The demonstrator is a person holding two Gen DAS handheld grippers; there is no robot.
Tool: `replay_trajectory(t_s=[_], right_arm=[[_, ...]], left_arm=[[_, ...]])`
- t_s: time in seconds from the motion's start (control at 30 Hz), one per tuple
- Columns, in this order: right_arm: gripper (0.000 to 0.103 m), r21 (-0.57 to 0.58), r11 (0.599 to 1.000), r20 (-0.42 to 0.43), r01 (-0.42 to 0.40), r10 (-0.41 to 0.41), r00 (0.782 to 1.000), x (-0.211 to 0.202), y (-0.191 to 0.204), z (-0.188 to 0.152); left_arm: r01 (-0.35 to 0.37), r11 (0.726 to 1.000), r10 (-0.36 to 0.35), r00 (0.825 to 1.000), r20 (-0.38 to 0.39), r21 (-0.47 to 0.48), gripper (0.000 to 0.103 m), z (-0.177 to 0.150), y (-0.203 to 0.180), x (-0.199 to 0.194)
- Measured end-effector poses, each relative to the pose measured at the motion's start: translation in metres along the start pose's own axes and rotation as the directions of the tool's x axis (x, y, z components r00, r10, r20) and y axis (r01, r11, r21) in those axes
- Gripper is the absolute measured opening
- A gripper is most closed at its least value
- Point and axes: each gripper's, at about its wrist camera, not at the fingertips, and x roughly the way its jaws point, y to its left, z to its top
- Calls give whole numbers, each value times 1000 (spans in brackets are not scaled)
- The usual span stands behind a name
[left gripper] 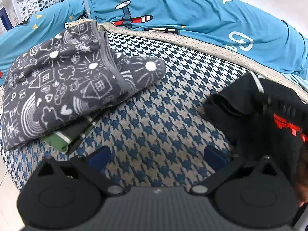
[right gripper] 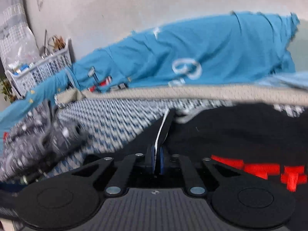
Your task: Fold clothes
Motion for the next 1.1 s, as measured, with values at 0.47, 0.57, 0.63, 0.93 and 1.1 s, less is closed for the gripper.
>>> replay_trajectory(t_s=[0.47,0.57,0.63,0.93,1.1], right_arm=[[7,-105,985,44,-136,142,989,52,68,44],[7,-77,987,48,-142,145,988,63,66,46],[8,-48,989,39,-142,144,989,71,63,48],[30,-63,980,-66,-190,186,980,64,44,42],[30,-84,991,-23,-107,106,994,35,9,49]], left_arm=[[-16,999,15,1000,-24,-42,103,3,7,6],[-13,999,12,1000,-23,-43,103,4,6,6],[-11,999,10,1000,-27,-41,103,3,4,7],[-16,999,15,999,-33,-30,103,2,-4,10],[-7,1000,6,999,-38,-16,103,1,-16,11]])
